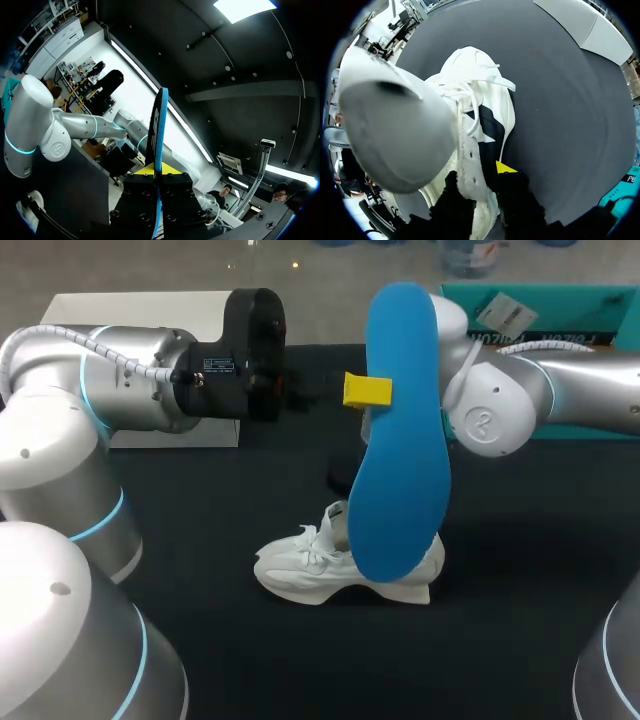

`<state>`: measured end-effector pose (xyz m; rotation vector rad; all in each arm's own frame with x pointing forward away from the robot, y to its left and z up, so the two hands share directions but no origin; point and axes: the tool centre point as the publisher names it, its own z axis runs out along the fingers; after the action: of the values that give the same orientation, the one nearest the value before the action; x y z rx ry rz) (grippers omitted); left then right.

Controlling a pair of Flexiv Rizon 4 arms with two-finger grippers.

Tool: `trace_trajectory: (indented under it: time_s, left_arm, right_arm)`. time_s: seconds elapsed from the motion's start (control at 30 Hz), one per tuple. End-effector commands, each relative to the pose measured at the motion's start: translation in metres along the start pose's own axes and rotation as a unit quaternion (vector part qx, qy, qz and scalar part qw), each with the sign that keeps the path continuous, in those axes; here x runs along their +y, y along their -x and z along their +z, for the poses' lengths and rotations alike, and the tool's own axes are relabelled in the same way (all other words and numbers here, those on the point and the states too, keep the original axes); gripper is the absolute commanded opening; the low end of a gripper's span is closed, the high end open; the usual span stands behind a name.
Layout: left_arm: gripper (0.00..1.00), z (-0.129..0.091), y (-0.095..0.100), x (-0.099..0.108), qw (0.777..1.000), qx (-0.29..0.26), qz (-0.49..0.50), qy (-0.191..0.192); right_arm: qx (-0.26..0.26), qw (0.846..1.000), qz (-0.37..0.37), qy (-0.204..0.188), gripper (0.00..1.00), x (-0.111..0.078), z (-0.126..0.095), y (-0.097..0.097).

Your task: Take the shoe out of the shoebox, open the shoe tongue, remove and reinsert the insole, then place the shoe into the shoebox

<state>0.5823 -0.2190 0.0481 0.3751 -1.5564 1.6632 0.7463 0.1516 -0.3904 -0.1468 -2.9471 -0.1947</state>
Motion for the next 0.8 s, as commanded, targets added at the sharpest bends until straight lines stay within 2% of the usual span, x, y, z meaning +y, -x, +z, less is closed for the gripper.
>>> trace_trajectory:
  time_s: [0.03, 0.2, 0.23, 0.27, 0.3, 0.33, 0.37, 0.43, 0.5, 0.53, 0.57, 0.6, 0.63, 0.67, 0.7, 0.73, 0.8]
  left_arm:
    - [0.00, 0.001, 0.001, 0.000, 1.000, 0.001, 0.000, -0.001]
    - [0.00, 0.001, 0.001, 0.000, 1.000, 0.001, 0.000, -0.001]
    - [0.00, 0.001, 0.001, 0.000, 1.000, 0.001, 0.000, -0.001]
    - [0.00, 0.001, 0.001, 0.000, 1.000, 0.001, 0.000, -0.001]
    - [0.00, 0.001, 0.001, 0.000, 1.000, 0.001, 0.000, -0.001]
    - [0.00, 0.001, 0.001, 0.000, 1.000, 0.001, 0.000, -0.001]
    - [0.00, 0.001, 0.001, 0.000, 1.000, 0.001, 0.000, -0.001]
    - [0.00, 0.001, 0.001, 0.000, 1.000, 0.001, 0.000, -0.001]
    - [0.00, 0.001, 0.001, 0.000, 1.000, 0.001, 0.000, -0.001]
    - [0.00, 0.001, 0.001, 0.000, 1.000, 0.001, 0.000, -0.001]
    - [0.00, 0.001, 0.001, 0.000, 1.000, 0.001, 0.000, -0.001]
    - [0.00, 0.001, 0.001, 0.000, 1.000, 0.001, 0.000, -0.001]
    - [0.00, 0.001, 0.001, 0.000, 1.000, 0.001, 0.000, -0.001]
    - [0.00, 0.001, 0.001, 0.000, 1.000, 0.001, 0.000, -0.001]
    - [0.00, 0.001, 0.001, 0.000, 1.000, 0.001, 0.000, -0.001]
    - [0.00, 0.001, 0.001, 0.000, 1.000, 0.001, 0.000, -0.001]
    - [0.00, 0.001, 0.001, 0.000, 1.000, 0.001, 0.000, -0.001]
  right_arm:
    - [-0.001, 1.000, 0.000, 0.001, 0.00, -0.001, -0.001, -0.001]
    - [-0.001, 1.000, 0.000, 0.001, 0.00, -0.001, -0.001, -0.001]
    - [0.003, 1.000, 0.022, 0.015, 0.00, -0.003, -0.004, -0.001]
    - [0.008, 0.999, 0.053, 0.000, 0.00, -0.002, -0.008, -0.003]
    - [0.008, 0.998, 0.068, 0.011, 0.00, -0.001, -0.012, -0.005]
    - [-0.003, 0.992, 0.113, 0.060, 0.00, -0.002, -0.020, -0.009]
    - [-0.012, 0.988, 0.134, 0.073, 0.00, -0.003, -0.024, -0.012]
    - [-0.011, 0.972, 0.207, 0.110, 0.00, -0.008, -0.029, -0.018]
    - [-0.018, 0.949, 0.274, 0.157, 0.00, -0.009, -0.033, -0.025]
    - [-0.042, 0.930, 0.300, 0.207, 0.00, -0.008, -0.036, -0.030]
    - [-0.046, 0.926, 0.307, 0.214, 0.00, -0.007, -0.038, -0.032]
    - [-0.067, 0.912, 0.333, 0.231, 0.00, -0.004, -0.041, -0.035]
    - [-0.077, 0.905, 0.341, 0.241, 0.00, -0.001, -0.043, -0.037]
    - [-0.096, 0.890, 0.361, 0.261, 0.00, 0.001, -0.044, -0.040]
    - [-0.104, 0.884, 0.367, 0.270, 0.00, 0.002, -0.044, -0.041]
    - [-0.119, 0.871, 0.382, 0.284, 0.00, 0.004, -0.044, -0.042]
    - [-0.137, 0.857, 0.403, 0.291, 0.00, 0.010, -0.044, -0.044]
